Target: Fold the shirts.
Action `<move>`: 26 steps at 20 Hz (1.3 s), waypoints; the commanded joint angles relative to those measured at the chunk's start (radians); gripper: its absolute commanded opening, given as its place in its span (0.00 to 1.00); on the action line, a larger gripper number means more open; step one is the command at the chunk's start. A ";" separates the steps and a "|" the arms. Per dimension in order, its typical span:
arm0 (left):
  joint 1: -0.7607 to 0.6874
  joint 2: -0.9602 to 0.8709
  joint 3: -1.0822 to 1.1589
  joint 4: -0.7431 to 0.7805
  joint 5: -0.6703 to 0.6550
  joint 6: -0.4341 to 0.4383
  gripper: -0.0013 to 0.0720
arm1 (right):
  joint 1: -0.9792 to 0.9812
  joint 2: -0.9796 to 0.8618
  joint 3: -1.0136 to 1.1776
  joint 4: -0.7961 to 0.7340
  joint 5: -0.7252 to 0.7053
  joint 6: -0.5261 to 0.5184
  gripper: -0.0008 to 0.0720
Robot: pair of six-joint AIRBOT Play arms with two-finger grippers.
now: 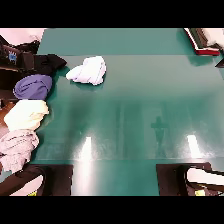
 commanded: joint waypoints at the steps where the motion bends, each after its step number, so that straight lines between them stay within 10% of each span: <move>1: 0.001 0.000 -0.001 0.000 0.001 0.000 0.05 | 0.001 -0.002 -0.002 0.000 0.001 0.000 0.04; 17: 0.001 0.000 -0.005 -0.001 0.106 0.001 0.05 | 0.001 -0.003 -0.002 0.002 -0.097 0.000 0.04; 18: 0.001 0.000 -0.013 -0.002 0.142 0.004 0.12 | 0.001 -0.003 -0.001 0.002 -0.118 0.000 0.04; 20: 0.001 -0.012 -0.060 0.000 0.238 0.020 0.89 | 0.001 -0.003 -0.001 0.002 -0.162 0.000 0.04; 26: 0.001 -0.283 -0.166 -0.063 0.508 0.126 0.93 | 0.001 -0.004 -0.002 0.009 -0.239 0.000 0.04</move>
